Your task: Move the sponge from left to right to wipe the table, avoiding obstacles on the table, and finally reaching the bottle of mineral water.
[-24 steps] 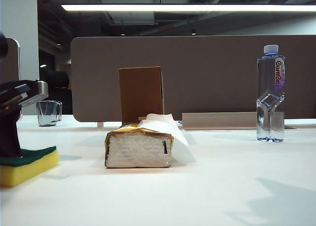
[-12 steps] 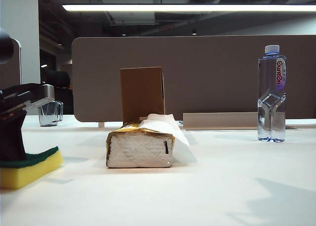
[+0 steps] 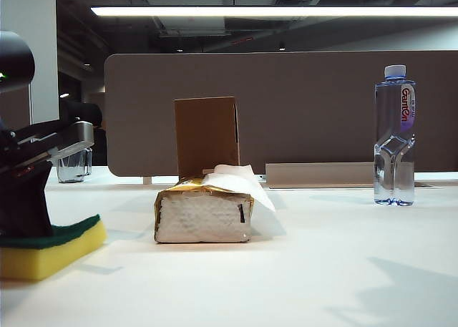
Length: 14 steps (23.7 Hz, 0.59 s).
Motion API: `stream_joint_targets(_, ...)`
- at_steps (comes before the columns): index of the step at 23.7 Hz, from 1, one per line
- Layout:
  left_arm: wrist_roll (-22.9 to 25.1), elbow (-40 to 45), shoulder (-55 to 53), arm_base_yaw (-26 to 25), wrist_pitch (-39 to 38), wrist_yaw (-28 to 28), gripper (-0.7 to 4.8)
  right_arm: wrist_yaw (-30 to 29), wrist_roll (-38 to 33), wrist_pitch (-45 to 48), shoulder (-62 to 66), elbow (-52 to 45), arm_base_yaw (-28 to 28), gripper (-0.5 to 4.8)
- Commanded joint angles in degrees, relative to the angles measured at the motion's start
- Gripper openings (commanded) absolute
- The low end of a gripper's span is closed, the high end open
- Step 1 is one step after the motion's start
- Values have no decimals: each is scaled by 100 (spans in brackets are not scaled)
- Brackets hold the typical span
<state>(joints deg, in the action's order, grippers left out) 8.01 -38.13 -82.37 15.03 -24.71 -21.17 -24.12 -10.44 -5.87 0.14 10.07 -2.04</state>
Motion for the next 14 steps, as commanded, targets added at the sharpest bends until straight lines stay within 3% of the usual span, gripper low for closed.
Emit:
stream_joint_targets(1, -245, 382, 66, 109, -691, -334, -6, -2, 20, 120, 0, 24, -4, -1)
stream_joint_targets(14, -833, 557, 846, 164, -573, -455, -6, -2, 20, 142, 2, 24, 0, -1)
